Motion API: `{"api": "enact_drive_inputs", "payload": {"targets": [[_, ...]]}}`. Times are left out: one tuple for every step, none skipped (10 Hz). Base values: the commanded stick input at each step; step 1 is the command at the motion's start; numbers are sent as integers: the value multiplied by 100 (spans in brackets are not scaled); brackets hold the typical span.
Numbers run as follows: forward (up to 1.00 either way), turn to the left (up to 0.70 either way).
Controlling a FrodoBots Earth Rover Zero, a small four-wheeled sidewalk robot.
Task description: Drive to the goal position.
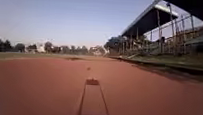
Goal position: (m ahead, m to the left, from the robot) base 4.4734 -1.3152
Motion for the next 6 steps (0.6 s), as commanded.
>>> {"api": "enact_drive_inputs", "payload": {"targets": [[70,0],[70,0],[70,0],[70,0],[70,0],[70,0]]}}
